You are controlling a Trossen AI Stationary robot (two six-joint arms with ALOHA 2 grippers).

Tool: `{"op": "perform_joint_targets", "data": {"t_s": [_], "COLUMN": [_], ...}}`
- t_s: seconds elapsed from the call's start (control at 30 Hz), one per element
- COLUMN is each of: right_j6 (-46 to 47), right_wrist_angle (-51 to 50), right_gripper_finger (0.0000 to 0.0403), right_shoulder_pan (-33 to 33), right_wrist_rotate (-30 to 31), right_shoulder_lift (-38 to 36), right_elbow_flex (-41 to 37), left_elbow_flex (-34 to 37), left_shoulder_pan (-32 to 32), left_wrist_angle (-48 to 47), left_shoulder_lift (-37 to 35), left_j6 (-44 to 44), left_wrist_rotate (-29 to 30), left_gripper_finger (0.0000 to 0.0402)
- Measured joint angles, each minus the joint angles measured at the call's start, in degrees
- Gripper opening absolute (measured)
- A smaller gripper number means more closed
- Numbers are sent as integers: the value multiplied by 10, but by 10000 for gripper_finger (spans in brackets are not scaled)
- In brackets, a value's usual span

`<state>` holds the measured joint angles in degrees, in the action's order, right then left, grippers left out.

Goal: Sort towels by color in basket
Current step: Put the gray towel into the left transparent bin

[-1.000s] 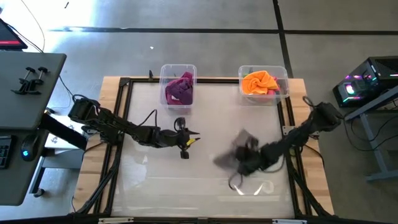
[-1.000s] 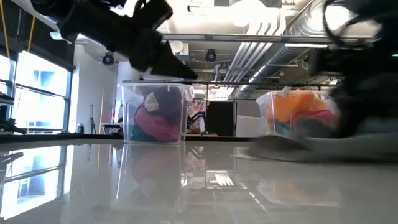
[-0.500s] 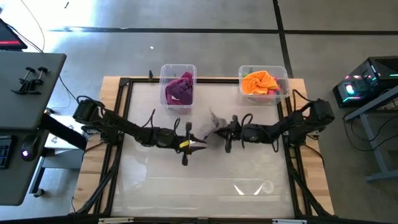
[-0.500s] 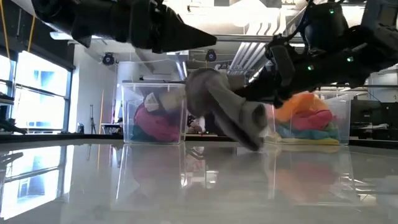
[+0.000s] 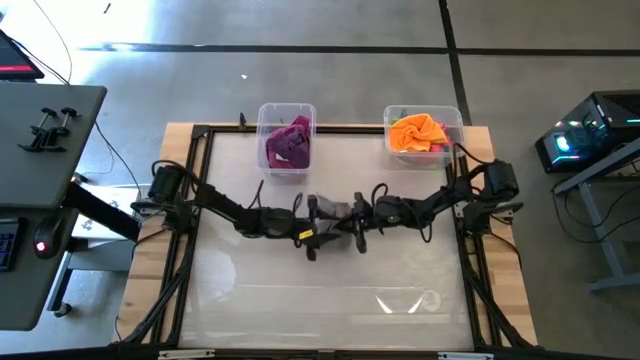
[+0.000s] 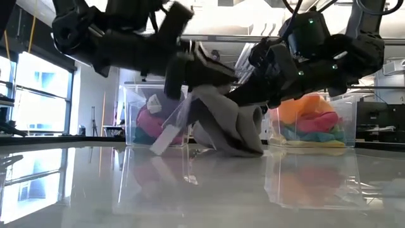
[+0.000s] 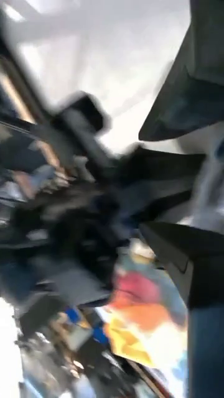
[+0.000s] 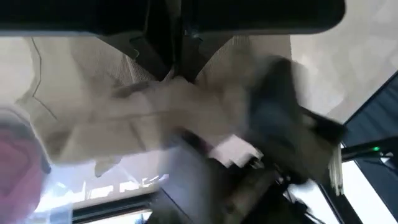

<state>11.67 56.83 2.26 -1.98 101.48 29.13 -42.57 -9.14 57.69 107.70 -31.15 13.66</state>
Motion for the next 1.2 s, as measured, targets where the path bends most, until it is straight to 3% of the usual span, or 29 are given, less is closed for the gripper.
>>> {"op": "perform_joint_targets", "data": {"t_s": [0.2,0.43,0.63,0.8,0.97,1.2], "right_j6": [2,0,-15,0,3,17], "right_wrist_angle": [42,81,80,71,-44,-308], "right_gripper_finger": [6,6,25,71,125,137], "right_shoulder_pan": [0,0,8,4,-8,-5], "right_wrist_rotate": [0,-2,5,8,5,69], "right_shoulder_lift": [-2,-2,-2,-8,-66,-227], "right_elbow_flex": [0,0,0,0,0,1], "left_elbow_flex": [0,0,0,0,0,1], "left_shoulder_pan": [4,9,9,9,5,-33], "left_wrist_angle": [-61,-70,-83,-101,-126,-223], "left_shoulder_lift": [5,5,5,4,3,-53], "left_j6": [31,109,106,111,111,113], "left_wrist_rotate": [70,71,51,48,74,250], "left_gripper_finger": [246,245,206,151,94,38]}}
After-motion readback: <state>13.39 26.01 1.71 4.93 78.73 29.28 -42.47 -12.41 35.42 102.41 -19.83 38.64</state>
